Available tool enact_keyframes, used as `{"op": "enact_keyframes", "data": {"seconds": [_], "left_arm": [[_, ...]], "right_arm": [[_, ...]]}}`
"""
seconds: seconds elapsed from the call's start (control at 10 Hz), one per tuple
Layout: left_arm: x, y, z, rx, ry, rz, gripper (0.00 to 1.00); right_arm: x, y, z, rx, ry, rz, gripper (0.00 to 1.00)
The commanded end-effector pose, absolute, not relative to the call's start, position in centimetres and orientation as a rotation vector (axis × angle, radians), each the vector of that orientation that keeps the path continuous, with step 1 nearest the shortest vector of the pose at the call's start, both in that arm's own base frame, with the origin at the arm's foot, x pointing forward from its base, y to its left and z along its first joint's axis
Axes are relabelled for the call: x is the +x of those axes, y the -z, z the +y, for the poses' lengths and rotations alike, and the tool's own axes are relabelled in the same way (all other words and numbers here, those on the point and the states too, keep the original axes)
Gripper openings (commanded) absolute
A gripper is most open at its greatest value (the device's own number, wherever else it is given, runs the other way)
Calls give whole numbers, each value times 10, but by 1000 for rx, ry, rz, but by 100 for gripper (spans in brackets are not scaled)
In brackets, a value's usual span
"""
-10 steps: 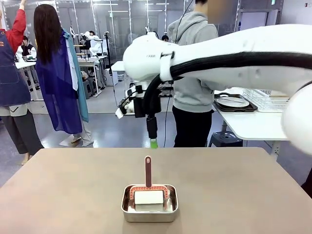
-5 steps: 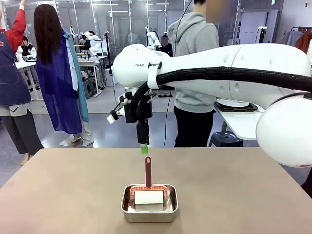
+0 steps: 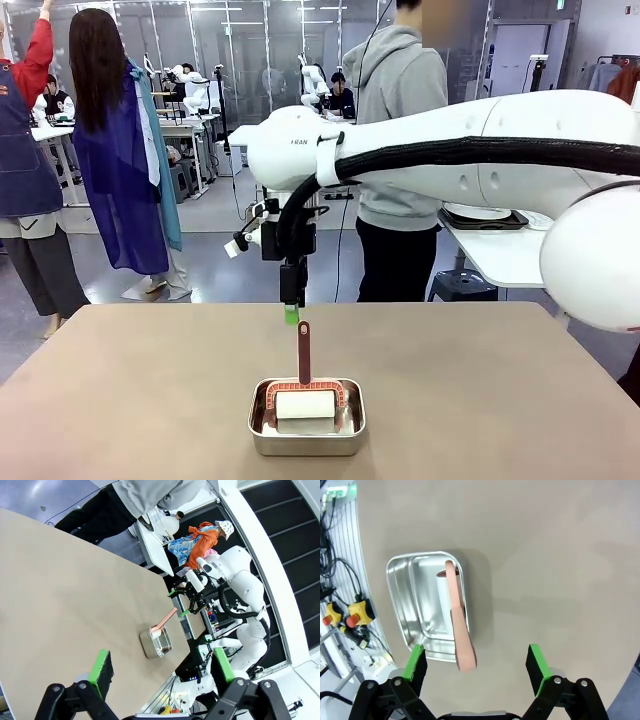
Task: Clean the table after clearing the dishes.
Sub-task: When the right (or left) Handle tray is removed, use the right hand (or left hand) to clean the right (or left) side of the table with the Lint Roller.
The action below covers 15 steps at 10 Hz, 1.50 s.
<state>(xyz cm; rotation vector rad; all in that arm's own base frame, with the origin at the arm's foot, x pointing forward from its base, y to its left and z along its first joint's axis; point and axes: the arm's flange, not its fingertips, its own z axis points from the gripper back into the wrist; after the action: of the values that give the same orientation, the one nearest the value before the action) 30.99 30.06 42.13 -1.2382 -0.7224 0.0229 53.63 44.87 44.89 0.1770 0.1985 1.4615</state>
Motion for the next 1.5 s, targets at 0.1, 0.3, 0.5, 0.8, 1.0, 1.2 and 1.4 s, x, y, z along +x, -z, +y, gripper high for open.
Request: {"op": "enact_keyframes", "data": {"seconds": [0.1, 0.3, 0.5, 0.8, 1.0, 1.2, 1.4], "left_arm": [[306, -424, 302, -1242, -14, -714, 100], [306, -424, 302, -1242, -14, -714, 100], [306, -424, 302, -1242, -14, -714, 100], [306, -424, 302, -1242, -14, -714, 100], [306, -424, 302, -1242, -14, -714, 100], [306, -424, 302, -1242, -14, -714, 100], [306, -424, 302, -1242, -14, -714, 100]], "right_arm": [[508, -433, 426, 181, -1468, 141, 100], [510, -421, 422, 183, -1486, 155, 100], [510, -416, 421, 199, -1481, 184, 100], [509, -416, 424, 209, -1500, 183, 100], [510, -413, 425, 220, -1505, 210, 100], [508, -409, 428, 233, -1524, 224, 100], [507, -402, 435, 223, -1514, 229, 100]]}}
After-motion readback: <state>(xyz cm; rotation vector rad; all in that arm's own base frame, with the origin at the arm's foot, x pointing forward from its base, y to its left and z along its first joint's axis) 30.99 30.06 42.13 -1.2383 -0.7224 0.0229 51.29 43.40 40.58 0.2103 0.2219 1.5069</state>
